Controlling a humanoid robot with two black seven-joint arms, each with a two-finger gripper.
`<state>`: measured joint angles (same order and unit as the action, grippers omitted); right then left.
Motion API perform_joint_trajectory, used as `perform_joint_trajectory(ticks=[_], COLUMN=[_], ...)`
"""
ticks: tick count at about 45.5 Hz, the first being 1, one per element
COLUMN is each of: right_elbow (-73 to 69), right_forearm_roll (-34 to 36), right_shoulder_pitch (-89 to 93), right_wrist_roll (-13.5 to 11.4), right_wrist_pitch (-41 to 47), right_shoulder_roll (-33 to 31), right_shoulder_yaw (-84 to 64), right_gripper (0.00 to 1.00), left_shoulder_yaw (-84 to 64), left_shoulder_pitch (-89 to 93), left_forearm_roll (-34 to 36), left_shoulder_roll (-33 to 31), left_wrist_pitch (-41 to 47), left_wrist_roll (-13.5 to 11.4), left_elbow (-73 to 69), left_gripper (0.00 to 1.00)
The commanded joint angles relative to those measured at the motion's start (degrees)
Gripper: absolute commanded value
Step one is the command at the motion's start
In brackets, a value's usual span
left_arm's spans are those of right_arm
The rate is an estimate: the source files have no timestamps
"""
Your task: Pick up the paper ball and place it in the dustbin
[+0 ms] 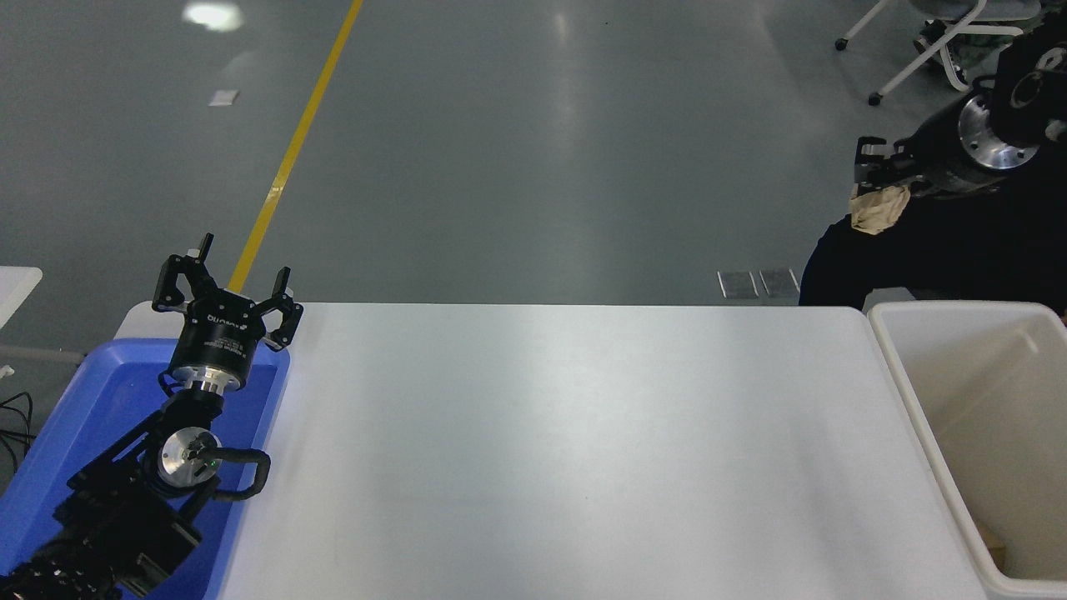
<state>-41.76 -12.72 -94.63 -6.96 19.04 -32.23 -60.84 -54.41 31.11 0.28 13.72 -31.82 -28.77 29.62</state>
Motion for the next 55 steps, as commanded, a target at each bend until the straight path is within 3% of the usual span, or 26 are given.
perform_joint_trajectory(ticks=[1, 11, 23, 34, 50, 51, 55], right_elbow=[11.2, 15.9, 22.6, 33.9, 36.2, 36.2, 36.8], right_forearm_roll=[4.3, 12.6, 13.0, 13.1, 13.6, 13.9, 14.8], right_shoulder_pitch=[18.4, 32.2, 45.8, 54.5, 56.7, 56.7, 56.5], right_wrist_roll=[-0.1, -0.1, 0.0, -0.1, -0.1, -0.1, 0.0], right_wrist_pitch=[-11.7, -20.6, -27.7, -28.7, -29.9, -30.1, -32.0], right_shoulder_roll=[-1.7, -0.6, 5.6, 13.9, 15.0, 14.9, 14.6], right_shoulder_yaw=[0.6, 4.4, 15.1, 22.9, 24.7, 24.7, 24.6], right_gripper=[0.00, 0.00, 0.00, 0.00, 0.00, 0.02, 0.73], left_shoulder_yaw=[0.0, 0.0, 0.0, 0.0, 0.0, 0.0, 0.0], left_shoulder_pitch=[0.0, 0.0, 0.0, 0.0, 0.0, 0.0, 0.0], left_forearm_roll=[0.0, 0.0, 0.0, 0.0, 0.0, 0.0, 0.0], left_shoulder_roll=[0.0, 0.0, 0.0, 0.0, 0.0, 0.0, 0.0], left_wrist_pitch=[-0.1, 0.0, 0.0, -0.1, -0.1, -0.1, -0.1], left_wrist_roll=[0.0, 0.0, 0.0, 0.0, 0.0, 0.0, 0.0], left_elbow=[0.0, 0.1, 0.0, 0.0, 0.0, 0.0, 0.0], left_gripper=[0.98, 0.98, 0.98, 0.98, 0.98, 0.98, 0.98])
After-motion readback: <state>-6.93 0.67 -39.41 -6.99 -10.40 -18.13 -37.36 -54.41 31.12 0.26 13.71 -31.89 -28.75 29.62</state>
